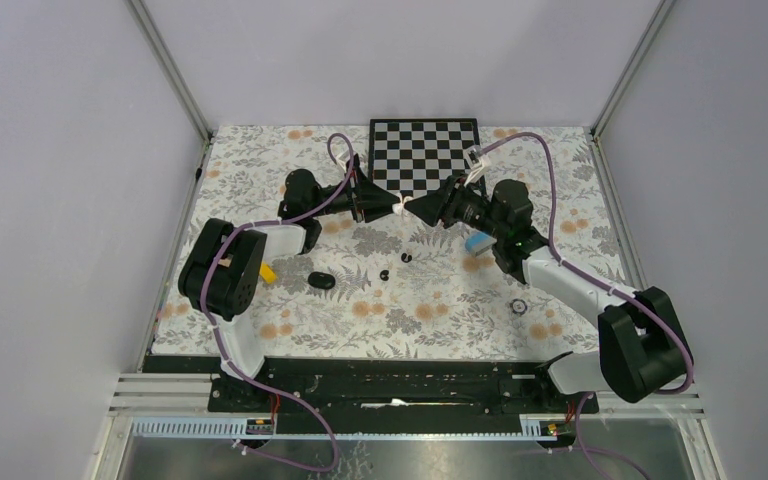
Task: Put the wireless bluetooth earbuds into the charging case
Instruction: Place the earbud in the charging case, then pick up the earbud from the center of the board.
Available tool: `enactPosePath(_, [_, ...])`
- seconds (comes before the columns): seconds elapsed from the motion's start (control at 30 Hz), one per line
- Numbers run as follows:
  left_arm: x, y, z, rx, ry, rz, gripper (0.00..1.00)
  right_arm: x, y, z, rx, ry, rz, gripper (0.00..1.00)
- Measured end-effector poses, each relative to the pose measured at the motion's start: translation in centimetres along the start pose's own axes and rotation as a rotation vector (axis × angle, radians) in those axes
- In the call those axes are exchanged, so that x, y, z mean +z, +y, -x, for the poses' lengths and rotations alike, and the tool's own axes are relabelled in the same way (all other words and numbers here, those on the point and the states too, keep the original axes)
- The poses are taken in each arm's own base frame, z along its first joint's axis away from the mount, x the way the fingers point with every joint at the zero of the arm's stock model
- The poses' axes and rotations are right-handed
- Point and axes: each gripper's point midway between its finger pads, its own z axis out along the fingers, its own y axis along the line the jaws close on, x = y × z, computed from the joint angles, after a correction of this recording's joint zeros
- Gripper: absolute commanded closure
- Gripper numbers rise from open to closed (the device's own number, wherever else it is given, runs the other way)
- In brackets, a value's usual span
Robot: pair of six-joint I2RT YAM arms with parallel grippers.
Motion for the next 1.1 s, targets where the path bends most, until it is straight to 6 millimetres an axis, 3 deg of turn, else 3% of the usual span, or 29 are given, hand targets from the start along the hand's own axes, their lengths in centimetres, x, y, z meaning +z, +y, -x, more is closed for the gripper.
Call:
enactPosePath(0.13, [0.0, 0.0, 0.0, -0.01, 0.0, 0.0, 1.0, -0.2, -0.1, 0.3, -0.021, -0.008, -0.016, 0.38])
enactPosePath(0.4, [0.0, -0.5, -0.1, 0.006, 0.003, -0.018, 1.0, -0.7, -1.6, -1.0, -0.005, 0.044, -0.089, 0.27])
enactPosePath(0.53, [-0.1, -0.3, -0.1, 0.01, 0.002, -0.015, 1.0, -1.3, -1.3, -0.4, -0.021, 0.029, -0.111, 0.2])
enactPosePath(0.77, [-0.6, 2.9, 0.5, -0.002, -0.02, 0.081, 1.0, -2.6, 0.6, 1.7, -0.082, -0.02, -0.11, 0.13])
enactPosePath(0.9, [-1.6, 5.2, 1.0, -0.002, -0.04, 0.181, 1.0, -3.0, 0.7, 2.4, -0.104, -0.026, -0.139, 0.12])
enactPosePath(1.1, [-5.3, 5.8, 2.6, 0.061, -0.104, 0.332, 1.0, -3.0, -2.2, 1.3, -0.095, 0.038, -0.275, 0.16])
